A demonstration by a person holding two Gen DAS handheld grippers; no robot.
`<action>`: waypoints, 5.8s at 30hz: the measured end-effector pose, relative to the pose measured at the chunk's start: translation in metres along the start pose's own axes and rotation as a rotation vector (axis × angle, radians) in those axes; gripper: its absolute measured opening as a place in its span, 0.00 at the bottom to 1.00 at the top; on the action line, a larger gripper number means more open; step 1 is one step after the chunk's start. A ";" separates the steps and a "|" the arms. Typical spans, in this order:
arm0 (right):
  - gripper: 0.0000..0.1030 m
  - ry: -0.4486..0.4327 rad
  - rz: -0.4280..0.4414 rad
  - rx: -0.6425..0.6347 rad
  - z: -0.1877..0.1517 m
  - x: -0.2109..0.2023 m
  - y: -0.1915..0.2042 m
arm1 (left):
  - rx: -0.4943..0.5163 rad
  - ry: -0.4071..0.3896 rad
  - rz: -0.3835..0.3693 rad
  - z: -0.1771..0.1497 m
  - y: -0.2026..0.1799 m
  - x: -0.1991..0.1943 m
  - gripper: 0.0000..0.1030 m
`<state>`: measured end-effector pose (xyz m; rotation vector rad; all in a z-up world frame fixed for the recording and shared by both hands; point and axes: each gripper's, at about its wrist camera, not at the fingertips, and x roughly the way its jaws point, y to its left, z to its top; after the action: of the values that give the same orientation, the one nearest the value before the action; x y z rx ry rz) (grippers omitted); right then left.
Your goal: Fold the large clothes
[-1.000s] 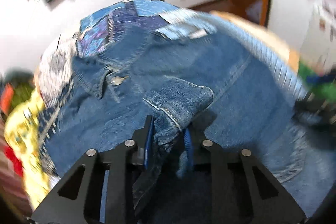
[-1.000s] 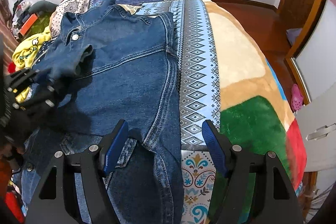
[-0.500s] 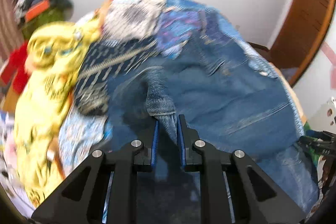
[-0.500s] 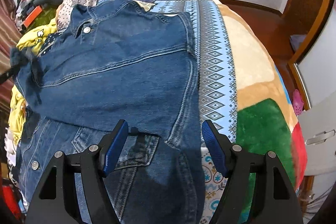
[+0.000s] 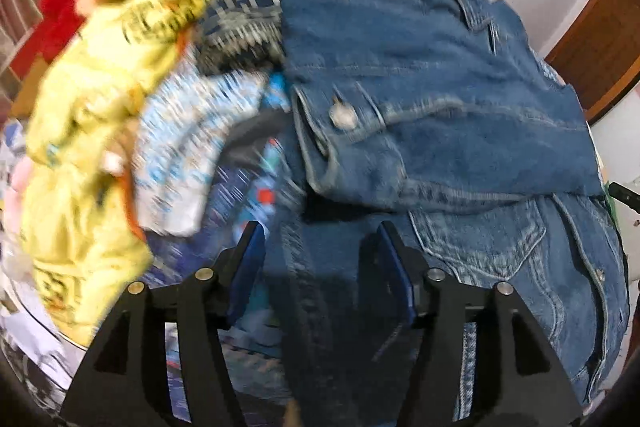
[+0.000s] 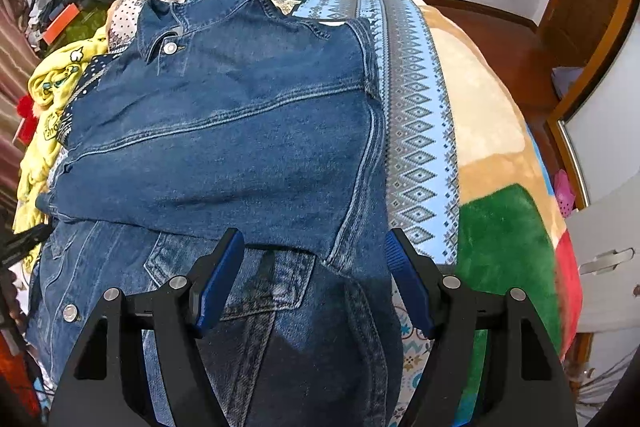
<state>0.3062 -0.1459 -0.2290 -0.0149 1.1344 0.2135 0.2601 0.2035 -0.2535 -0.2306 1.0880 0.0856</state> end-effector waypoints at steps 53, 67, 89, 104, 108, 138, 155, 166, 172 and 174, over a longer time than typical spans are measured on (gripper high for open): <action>0.20 -0.117 -0.106 -0.005 0.189 0.108 -0.010 | 0.013 -0.103 0.077 0.225 0.016 0.117 0.08; 0.74 -0.092 -0.083 -0.153 0.137 0.025 0.026 | 0.163 -0.118 0.142 0.187 -0.036 0.026 0.68; 0.96 -0.188 0.046 -0.111 -0.017 -0.063 0.043 | 0.102 -0.058 0.020 -0.013 -0.031 -0.044 0.91; 0.96 -0.081 0.140 0.166 -0.092 -0.050 -0.013 | -0.181 -0.012 -0.139 -0.094 0.004 -0.033 0.76; 0.80 -0.072 0.198 0.195 -0.096 -0.045 -0.015 | -0.203 -0.037 -0.164 -0.096 0.002 -0.034 0.61; 0.08 -0.378 0.282 0.017 0.070 -0.078 0.025 | -0.067 -0.414 -0.208 0.101 -0.020 -0.100 0.09; 0.05 -0.275 0.043 0.167 0.210 0.080 -0.006 | -0.150 -0.190 0.072 0.243 0.023 0.093 0.00; 0.11 -0.315 0.153 0.021 0.186 0.024 0.027 | 0.132 -0.204 -0.014 0.212 -0.032 0.039 0.12; 0.59 -0.316 0.206 -0.139 0.150 0.010 0.084 | 0.201 -0.185 -0.127 0.189 -0.080 0.025 0.33; 0.66 -0.282 0.221 -0.186 0.140 0.016 0.100 | 0.241 -0.155 -0.153 0.178 -0.097 0.031 0.36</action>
<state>0.4204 -0.0283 -0.1743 -0.0238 0.8312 0.5025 0.4465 0.1480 -0.1883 -0.0882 0.9139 -0.1623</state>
